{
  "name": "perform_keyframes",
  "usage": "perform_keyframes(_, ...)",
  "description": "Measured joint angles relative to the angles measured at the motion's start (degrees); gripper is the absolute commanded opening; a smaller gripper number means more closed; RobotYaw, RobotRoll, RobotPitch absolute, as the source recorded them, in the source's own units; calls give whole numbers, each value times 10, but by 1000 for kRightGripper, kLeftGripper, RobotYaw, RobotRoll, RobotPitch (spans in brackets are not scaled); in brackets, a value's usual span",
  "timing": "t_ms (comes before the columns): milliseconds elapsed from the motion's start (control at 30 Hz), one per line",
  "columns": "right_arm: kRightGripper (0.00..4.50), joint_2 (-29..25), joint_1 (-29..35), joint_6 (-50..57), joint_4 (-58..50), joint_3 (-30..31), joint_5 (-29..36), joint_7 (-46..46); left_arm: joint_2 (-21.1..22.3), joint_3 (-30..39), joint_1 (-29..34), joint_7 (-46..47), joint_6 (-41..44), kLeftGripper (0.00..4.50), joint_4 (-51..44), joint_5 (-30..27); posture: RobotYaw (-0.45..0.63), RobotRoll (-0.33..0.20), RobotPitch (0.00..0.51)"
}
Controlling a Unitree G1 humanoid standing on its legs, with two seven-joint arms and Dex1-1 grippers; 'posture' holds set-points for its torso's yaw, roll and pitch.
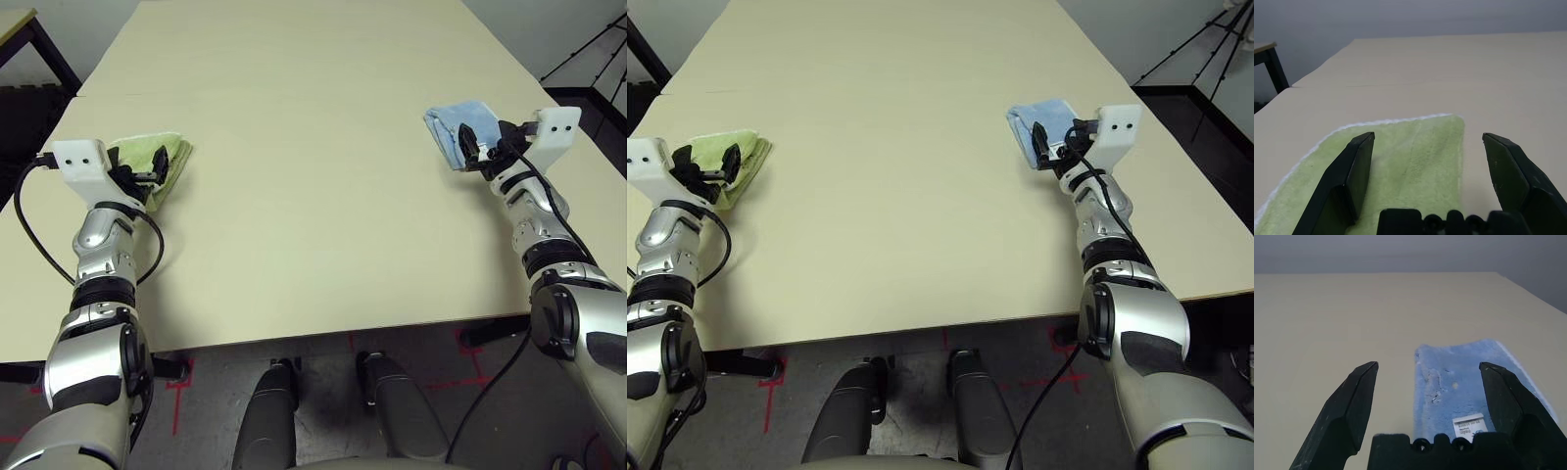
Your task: Fold the towel and set it aside.
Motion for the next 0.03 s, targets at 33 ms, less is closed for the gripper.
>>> perform_keyframes(33, 4500, 0, 0, 0, 0, 0, 0, 1, 0, 0, 0, -1, 0, 4482, 0, 0, -34, 0, 127)
